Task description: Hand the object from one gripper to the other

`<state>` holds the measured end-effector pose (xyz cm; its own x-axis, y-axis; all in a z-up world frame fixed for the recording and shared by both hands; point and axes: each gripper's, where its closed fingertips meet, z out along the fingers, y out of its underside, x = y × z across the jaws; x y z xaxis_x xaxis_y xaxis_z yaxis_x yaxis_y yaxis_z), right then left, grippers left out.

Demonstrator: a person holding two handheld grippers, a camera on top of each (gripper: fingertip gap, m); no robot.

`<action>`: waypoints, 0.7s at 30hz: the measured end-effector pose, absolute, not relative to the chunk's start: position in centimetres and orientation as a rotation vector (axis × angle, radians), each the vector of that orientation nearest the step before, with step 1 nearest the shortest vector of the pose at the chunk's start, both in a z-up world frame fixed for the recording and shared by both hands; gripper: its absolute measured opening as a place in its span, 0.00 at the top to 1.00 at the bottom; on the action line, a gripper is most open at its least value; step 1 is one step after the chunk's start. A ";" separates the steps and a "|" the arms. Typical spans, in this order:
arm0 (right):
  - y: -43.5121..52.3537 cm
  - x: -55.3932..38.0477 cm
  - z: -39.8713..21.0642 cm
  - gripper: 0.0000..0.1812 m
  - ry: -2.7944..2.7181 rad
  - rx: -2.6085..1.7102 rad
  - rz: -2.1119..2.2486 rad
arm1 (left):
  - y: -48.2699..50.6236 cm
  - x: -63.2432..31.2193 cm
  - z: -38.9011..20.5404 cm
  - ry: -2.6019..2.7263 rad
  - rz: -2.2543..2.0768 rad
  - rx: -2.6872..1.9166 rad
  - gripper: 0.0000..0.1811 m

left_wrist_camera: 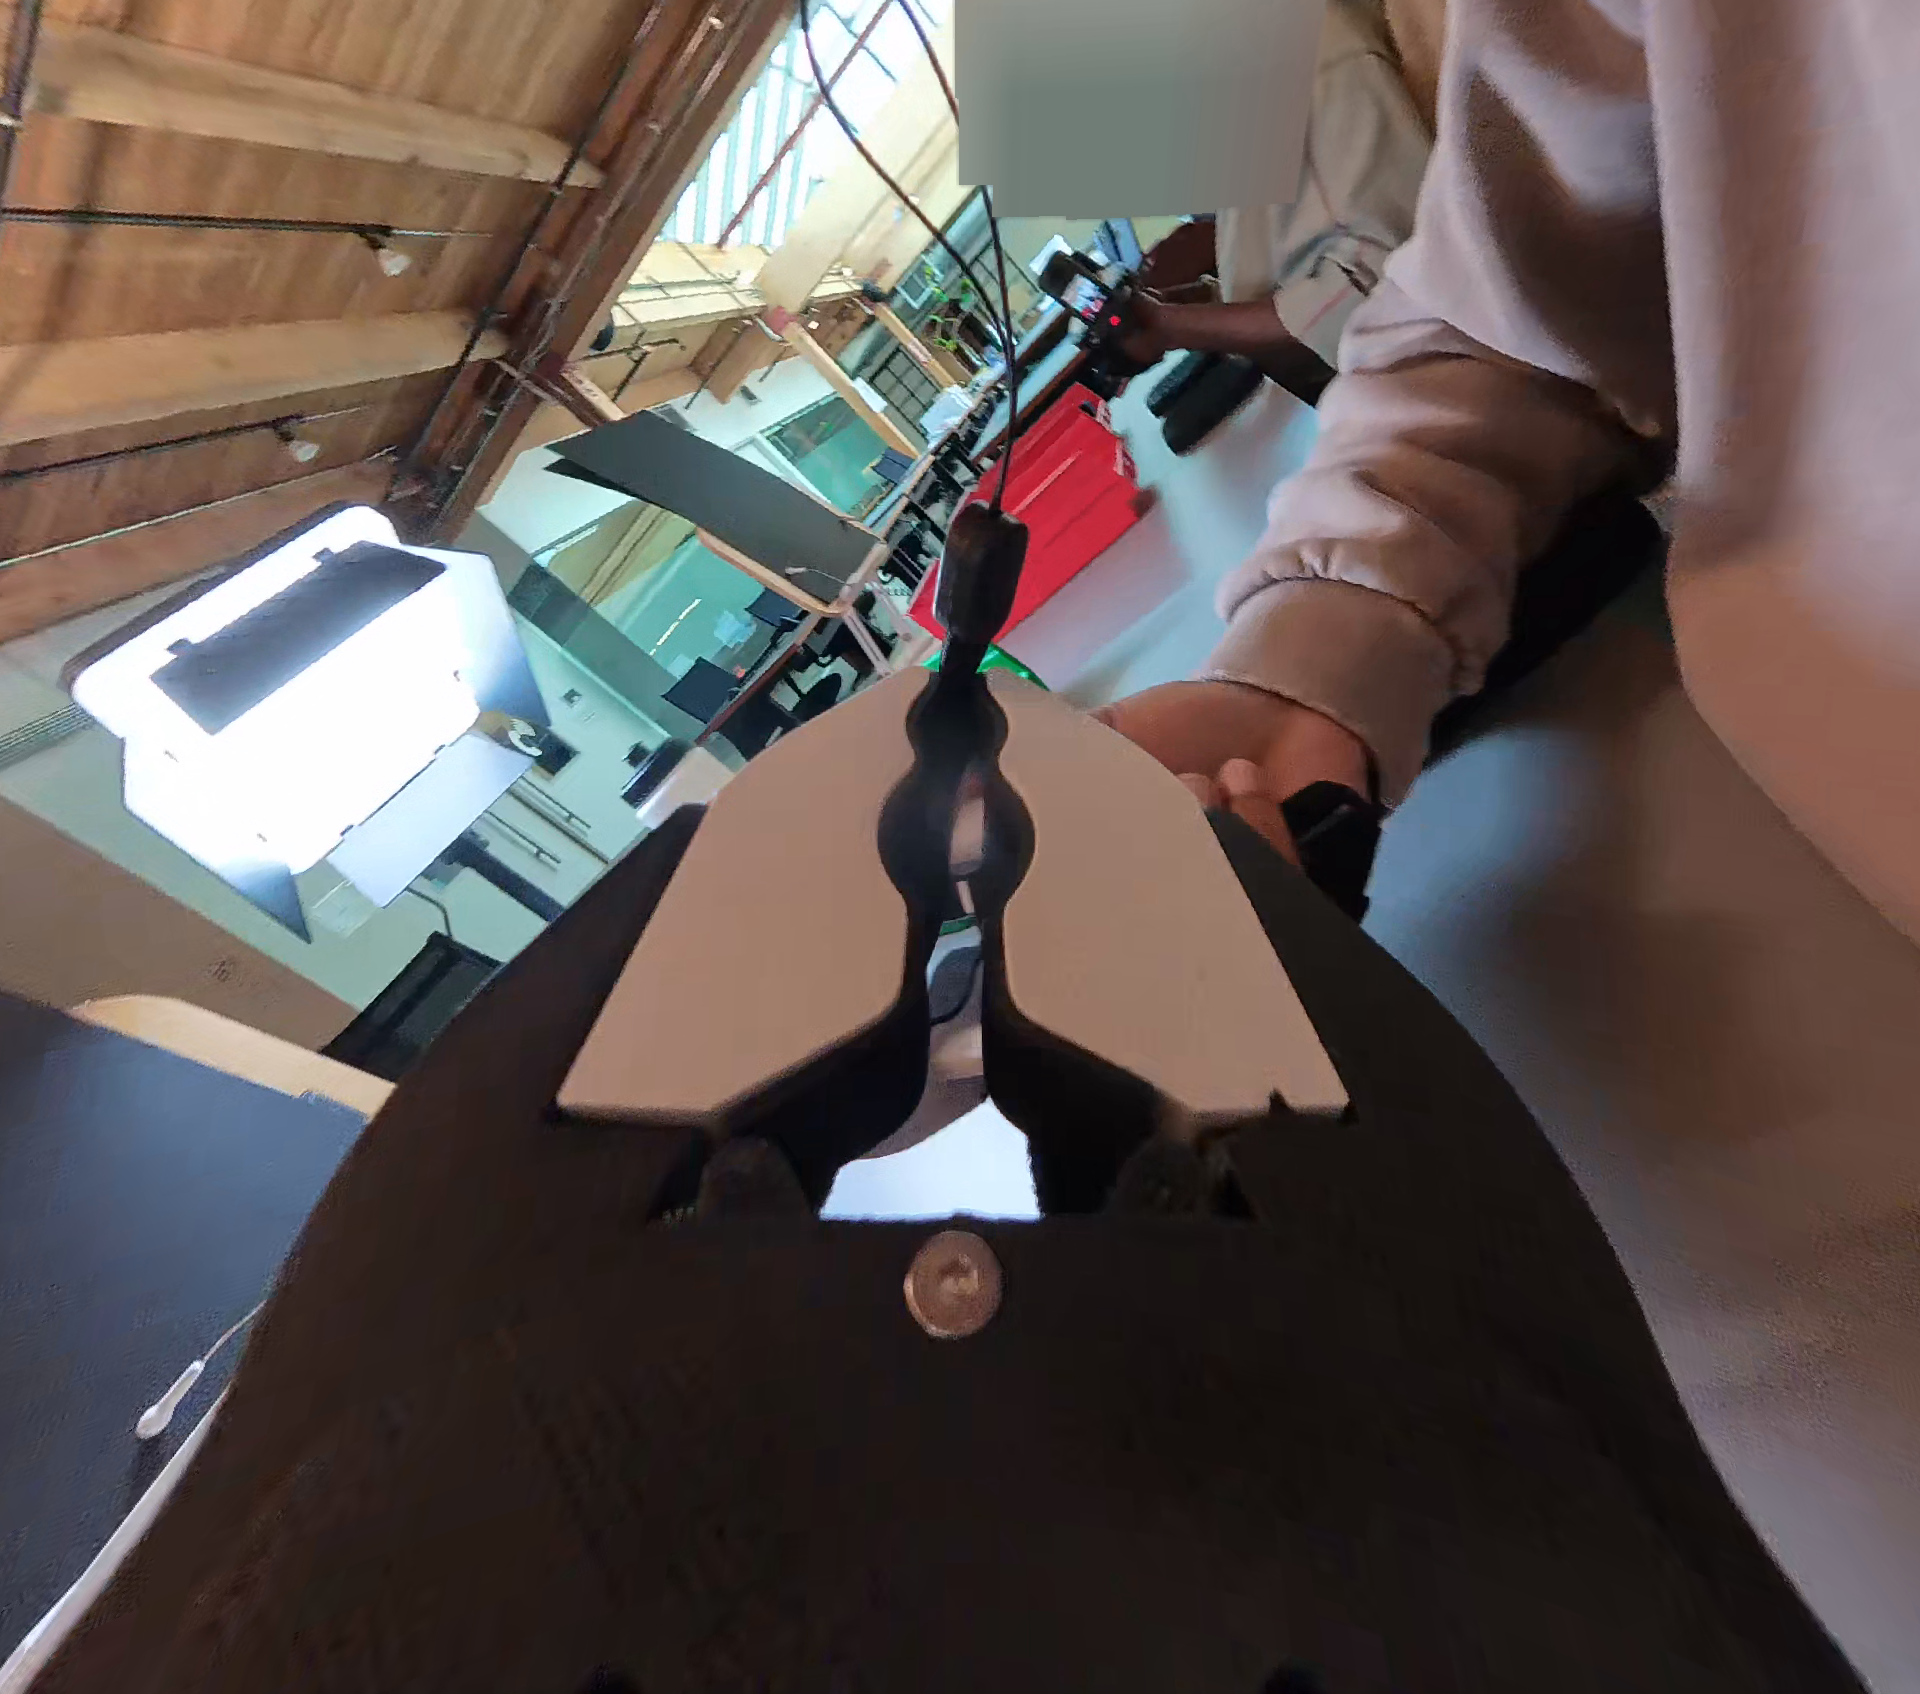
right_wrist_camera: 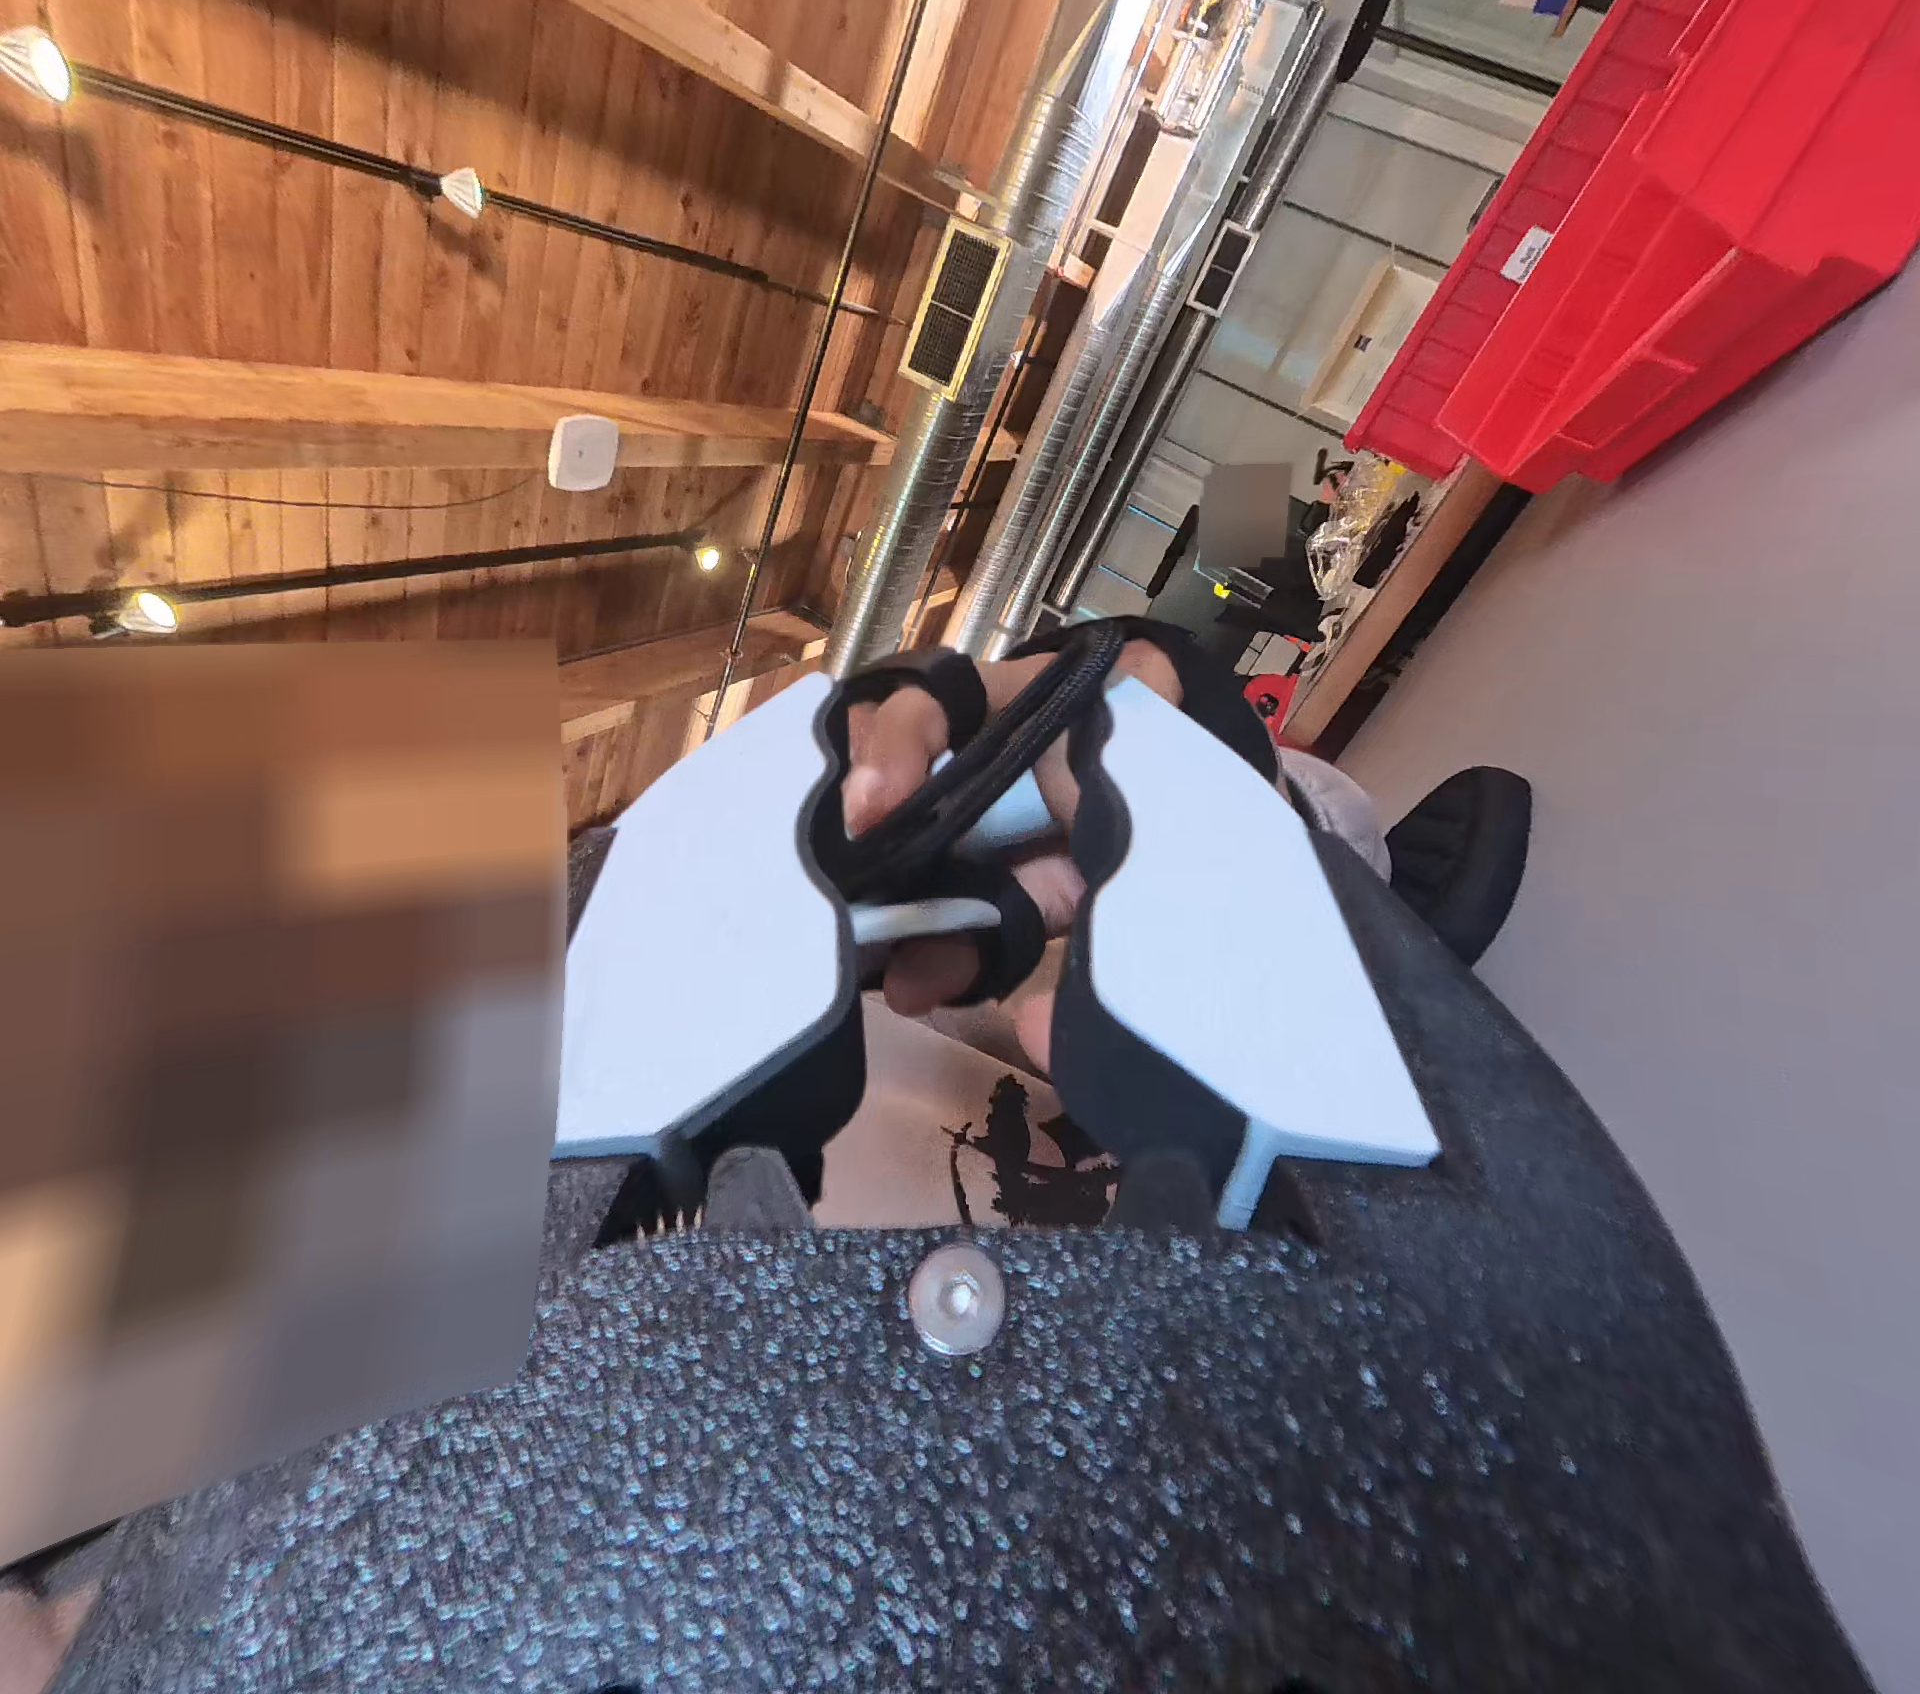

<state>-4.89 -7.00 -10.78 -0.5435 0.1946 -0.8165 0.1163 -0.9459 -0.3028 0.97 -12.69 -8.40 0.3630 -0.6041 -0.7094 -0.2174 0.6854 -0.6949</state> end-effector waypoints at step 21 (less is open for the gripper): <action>1.9 -1.3 -11.2 0.98 -0.855 -1.445 1.453 | -2.2 -8.3 -10.7 0.677 -0.839 -1.527 0.87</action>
<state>-1.29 1.91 -11.22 0.0748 0.9233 -0.3768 -0.1190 -0.3669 -0.9226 -8.28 -2.16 -10.66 0.5694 -0.8119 0.1284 0.0458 -0.1246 -0.9911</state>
